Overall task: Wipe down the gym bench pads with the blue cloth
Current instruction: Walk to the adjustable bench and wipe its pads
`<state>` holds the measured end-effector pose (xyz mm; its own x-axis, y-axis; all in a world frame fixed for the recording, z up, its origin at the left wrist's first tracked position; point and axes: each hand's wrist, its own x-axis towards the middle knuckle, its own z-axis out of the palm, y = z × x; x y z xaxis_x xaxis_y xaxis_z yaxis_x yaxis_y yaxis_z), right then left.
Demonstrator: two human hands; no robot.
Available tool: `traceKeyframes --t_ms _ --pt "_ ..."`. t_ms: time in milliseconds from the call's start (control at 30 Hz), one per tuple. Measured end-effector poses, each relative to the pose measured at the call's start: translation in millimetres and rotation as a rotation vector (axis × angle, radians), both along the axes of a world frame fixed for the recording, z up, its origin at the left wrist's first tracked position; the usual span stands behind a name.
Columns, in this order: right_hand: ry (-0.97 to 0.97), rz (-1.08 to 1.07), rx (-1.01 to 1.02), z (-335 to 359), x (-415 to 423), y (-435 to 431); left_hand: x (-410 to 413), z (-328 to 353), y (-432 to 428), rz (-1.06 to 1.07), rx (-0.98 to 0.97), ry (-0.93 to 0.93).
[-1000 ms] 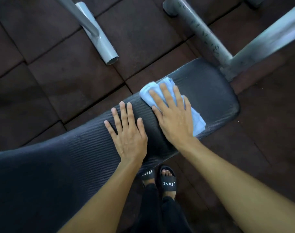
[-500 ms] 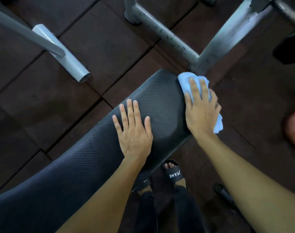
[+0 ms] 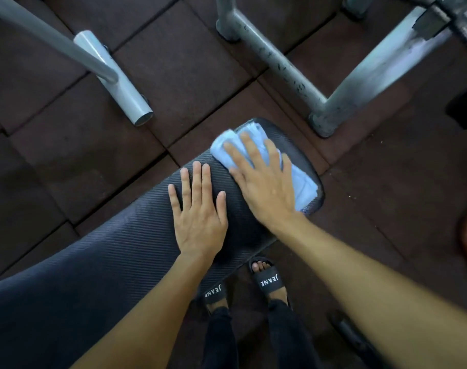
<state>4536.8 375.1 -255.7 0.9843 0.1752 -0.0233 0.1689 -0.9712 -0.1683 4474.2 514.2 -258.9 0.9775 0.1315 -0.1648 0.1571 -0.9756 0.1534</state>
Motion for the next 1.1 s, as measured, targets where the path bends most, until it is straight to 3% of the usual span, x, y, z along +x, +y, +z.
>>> traceKeyframes --t_ms 133,433,833,1100 --pt "0.097 0.021 0.046 2.1 51.3 -7.5 0.2 0.4 -0.8 -0.004 -0.012 -0.003" --pt "-0.040 -0.026 -0.091 5.1 11.7 -23.4 0.7 3.9 1.5 -0.013 -0.033 0.003" --pt "0.065 0.024 -0.064 15.7 20.2 -21.4 -25.2 30.4 14.8 0.086 -0.113 0.085" --pt "0.289 0.004 0.194 71.6 17.4 13.0 -64.6 79.9 50.8 0.286 -0.093 0.100"
